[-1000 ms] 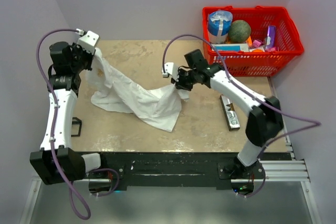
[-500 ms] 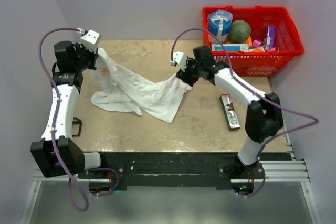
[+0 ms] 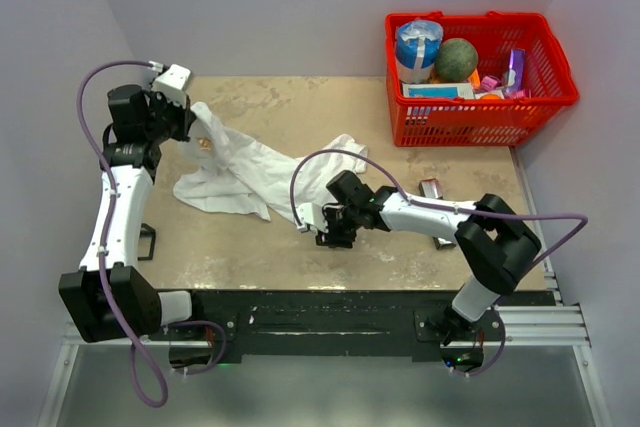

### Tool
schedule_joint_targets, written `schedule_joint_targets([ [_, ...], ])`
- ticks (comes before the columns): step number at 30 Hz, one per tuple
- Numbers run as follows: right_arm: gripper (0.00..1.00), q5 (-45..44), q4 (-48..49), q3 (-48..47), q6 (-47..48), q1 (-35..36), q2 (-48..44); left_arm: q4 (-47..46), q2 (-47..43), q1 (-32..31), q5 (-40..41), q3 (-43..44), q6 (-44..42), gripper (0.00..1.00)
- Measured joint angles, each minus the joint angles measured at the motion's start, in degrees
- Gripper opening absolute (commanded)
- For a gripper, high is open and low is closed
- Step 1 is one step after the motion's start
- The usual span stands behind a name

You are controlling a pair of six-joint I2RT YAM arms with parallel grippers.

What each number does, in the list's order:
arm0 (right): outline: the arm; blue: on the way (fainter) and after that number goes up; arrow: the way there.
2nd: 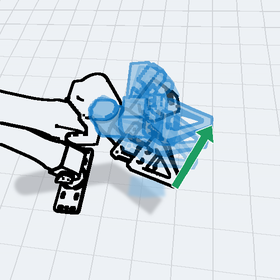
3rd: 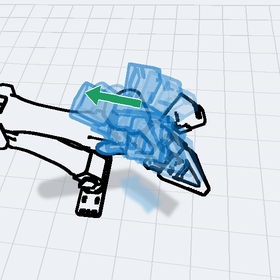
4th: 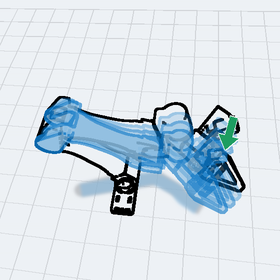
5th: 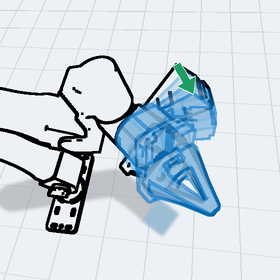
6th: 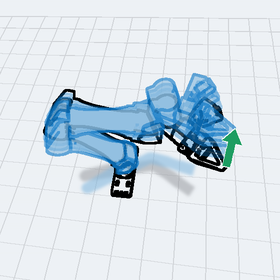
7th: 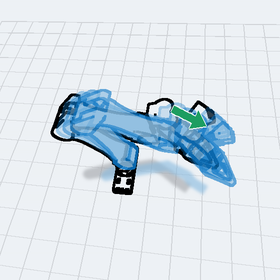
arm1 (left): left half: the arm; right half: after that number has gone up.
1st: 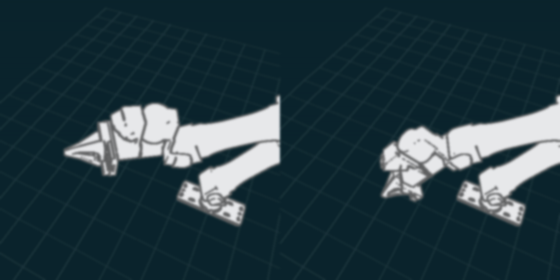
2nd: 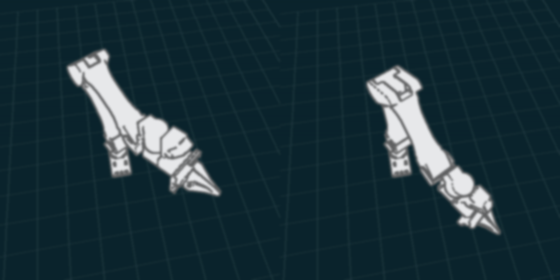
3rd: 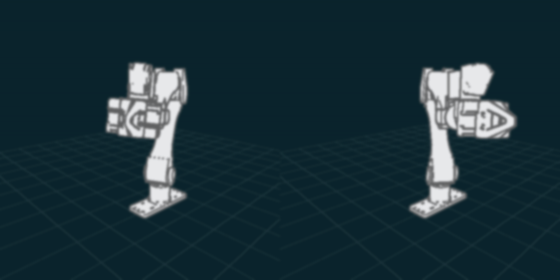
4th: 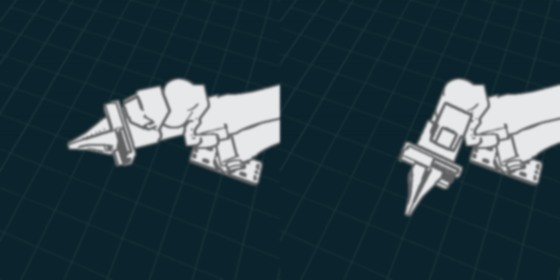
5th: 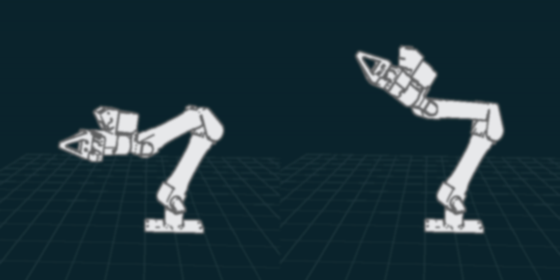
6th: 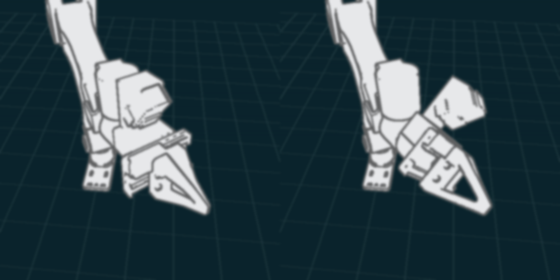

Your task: Remove the brooch from the garment

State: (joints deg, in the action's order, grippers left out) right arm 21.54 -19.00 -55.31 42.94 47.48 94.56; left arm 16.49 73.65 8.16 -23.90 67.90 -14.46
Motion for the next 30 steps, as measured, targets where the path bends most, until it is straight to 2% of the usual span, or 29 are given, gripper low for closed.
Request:
schedule_joint_targets([
  [9, 0.48, -1.99, 4.57, -0.57, 0.13, 1.42, 0.28, 0.92, -3.21, 0.0, -0.33, -0.31, 0.52, 0.0],
  [16, 0.41, -2.6, 4.5, -4.72, 0.87, 1.38, 6.56, 0.96, -3.15, 0.0, -0.76, -0.31, 0.66, 0.0],
  [22, 0.45, -2.56, 2.49, -5.55, 3.17, 1.38, 8.55, 0.98, -3.02, 0.0, -0.83, -0.31, 0.55, 0.0],
  [23, 0.42, -2.58, 2.12, -5.64, 3.48, 1.38, 8.55, 0.98, -2.99, 0.0, -0.83, -0.31, 0.5, 0.0],
  [25, 0.3, -2.82, 1.16, -5.97, 3.93, 1.38, 8.57, 0.96, -2.97, 0.0, -0.83, -0.31, 0.46, 0.0],
  [26, 0.13, -2.84, 0.35, -6.23, 4.24, 1.38, 8.72, 0.94, -2.93, 0.0, -0.83, -0.31, 0.44, 0.0],
  [29, 0.0, -3.06, -2.05, -8.13, 5.14, 1.36, 10.03, 0.9, -2.62, 0.0, -0.83, -0.31, 0.44, 0.0],
  [30, 0.0, -3.13, -2.82, -9.03, 5.27, 1.33, 10.49, 0.81, -2.45, 0.0, -0.83, -0.31, 0.44, 0.0],
])
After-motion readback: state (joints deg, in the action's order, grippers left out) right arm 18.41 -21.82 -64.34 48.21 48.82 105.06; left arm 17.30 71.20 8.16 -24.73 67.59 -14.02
